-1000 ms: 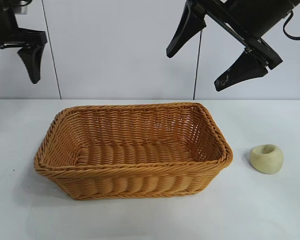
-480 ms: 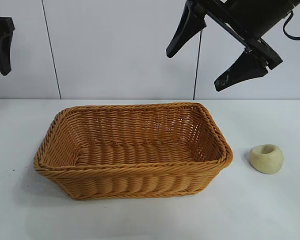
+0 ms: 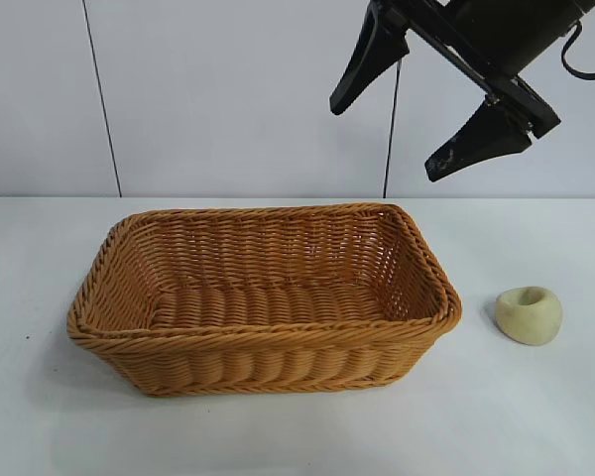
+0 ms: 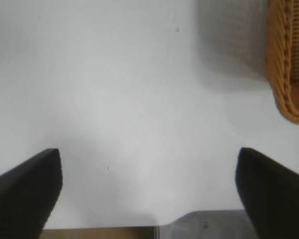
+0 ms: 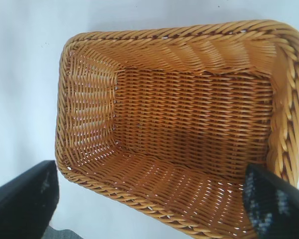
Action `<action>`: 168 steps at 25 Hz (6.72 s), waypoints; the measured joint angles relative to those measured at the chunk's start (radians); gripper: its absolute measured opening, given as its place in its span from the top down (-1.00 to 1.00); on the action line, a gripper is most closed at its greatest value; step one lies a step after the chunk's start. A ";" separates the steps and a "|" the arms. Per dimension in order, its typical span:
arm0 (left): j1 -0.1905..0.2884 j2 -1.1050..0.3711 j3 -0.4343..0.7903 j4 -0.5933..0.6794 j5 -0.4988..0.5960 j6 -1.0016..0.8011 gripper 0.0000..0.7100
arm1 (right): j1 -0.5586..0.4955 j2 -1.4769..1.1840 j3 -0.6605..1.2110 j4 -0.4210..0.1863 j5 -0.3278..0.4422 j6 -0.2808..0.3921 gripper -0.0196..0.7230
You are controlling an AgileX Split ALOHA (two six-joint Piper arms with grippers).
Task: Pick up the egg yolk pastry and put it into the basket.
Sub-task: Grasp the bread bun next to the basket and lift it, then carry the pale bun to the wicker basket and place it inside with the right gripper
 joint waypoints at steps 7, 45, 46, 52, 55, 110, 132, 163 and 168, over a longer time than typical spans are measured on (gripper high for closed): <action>0.000 -0.289 0.237 0.000 -0.008 0.000 -0.96 | 0.000 0.000 0.000 -0.001 0.000 0.000 -0.92; 0.000 -1.262 0.583 -0.003 -0.146 0.000 -0.96 | -0.119 0.000 0.000 -0.567 0.139 0.266 -0.92; 0.000 -1.262 0.583 -0.003 -0.146 0.000 -0.96 | -0.130 0.000 0.000 -0.567 0.139 0.264 -0.92; 0.000 -1.262 0.583 -0.003 -0.146 0.000 -0.96 | -0.151 0.011 0.000 -0.571 0.128 0.262 -0.92; 0.000 -1.262 0.583 -0.003 -0.146 0.000 -0.96 | -0.151 0.061 -0.001 -0.571 0.112 0.262 -0.92; 0.000 -1.262 0.583 -0.003 -0.147 0.000 -0.96 | -0.132 -0.013 -0.005 -0.538 0.000 0.232 0.87; 0.000 -1.262 0.583 -0.003 -0.147 0.000 -0.96 | 0.303 0.004 -0.005 -0.349 -0.282 0.244 0.89; 0.000 -1.262 0.583 -0.003 -0.147 0.000 -0.96 | 0.305 0.301 -0.005 -0.286 -0.368 0.150 -0.71; 0.000 -1.262 0.583 -0.003 -0.147 0.000 -0.96 | 0.305 0.301 -0.089 -0.351 -0.199 0.150 -0.90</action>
